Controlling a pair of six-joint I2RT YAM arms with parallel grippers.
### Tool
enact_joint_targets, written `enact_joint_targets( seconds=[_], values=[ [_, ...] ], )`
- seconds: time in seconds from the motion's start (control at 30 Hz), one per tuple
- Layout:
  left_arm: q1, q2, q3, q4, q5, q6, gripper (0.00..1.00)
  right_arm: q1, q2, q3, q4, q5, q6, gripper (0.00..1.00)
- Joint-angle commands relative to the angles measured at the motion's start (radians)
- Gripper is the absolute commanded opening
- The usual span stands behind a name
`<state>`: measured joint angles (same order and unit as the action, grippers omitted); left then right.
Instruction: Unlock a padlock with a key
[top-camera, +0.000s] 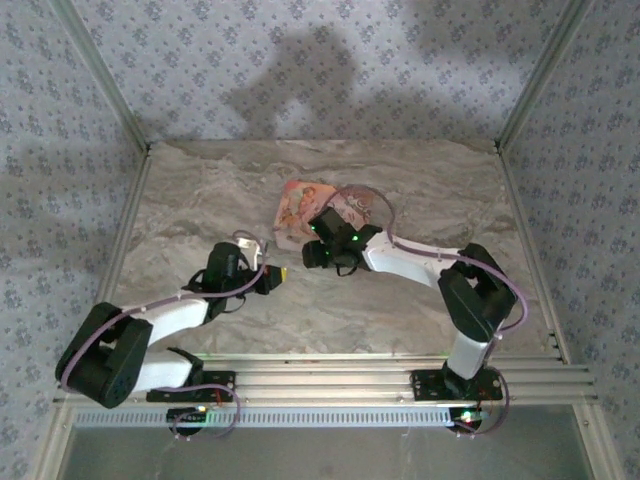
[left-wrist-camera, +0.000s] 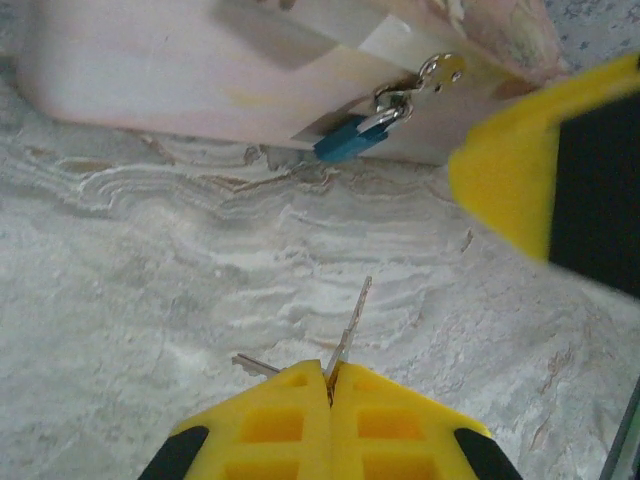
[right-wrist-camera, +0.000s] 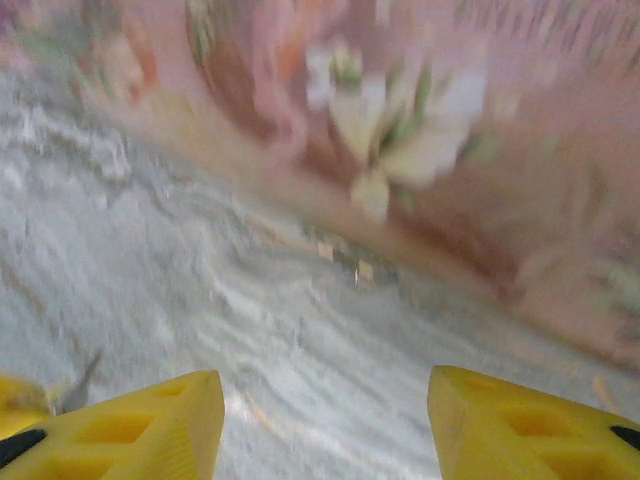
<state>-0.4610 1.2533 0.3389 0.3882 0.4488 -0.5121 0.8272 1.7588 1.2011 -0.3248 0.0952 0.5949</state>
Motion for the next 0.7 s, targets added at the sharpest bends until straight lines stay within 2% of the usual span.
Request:
enact_joint_targets(
  seconds=[0.0,0.27,0.67],
  values=[
    [-0.007,-0.051,-0.016,-0.044,-0.022,0.025,0.00,0.019,0.062,0.049,-0.042,0.206,0.060,0.57],
    [-0.006,-0.132,-0.042,-0.098,-0.027,0.039,0.00,0.075,0.183,0.127,-0.051,0.336,0.139,0.54],
    [-0.002,-0.239,-0.069,-0.181,-0.009,0.078,0.00,0.088,0.263,0.187,-0.036,0.408,0.204,0.49]
  ],
)
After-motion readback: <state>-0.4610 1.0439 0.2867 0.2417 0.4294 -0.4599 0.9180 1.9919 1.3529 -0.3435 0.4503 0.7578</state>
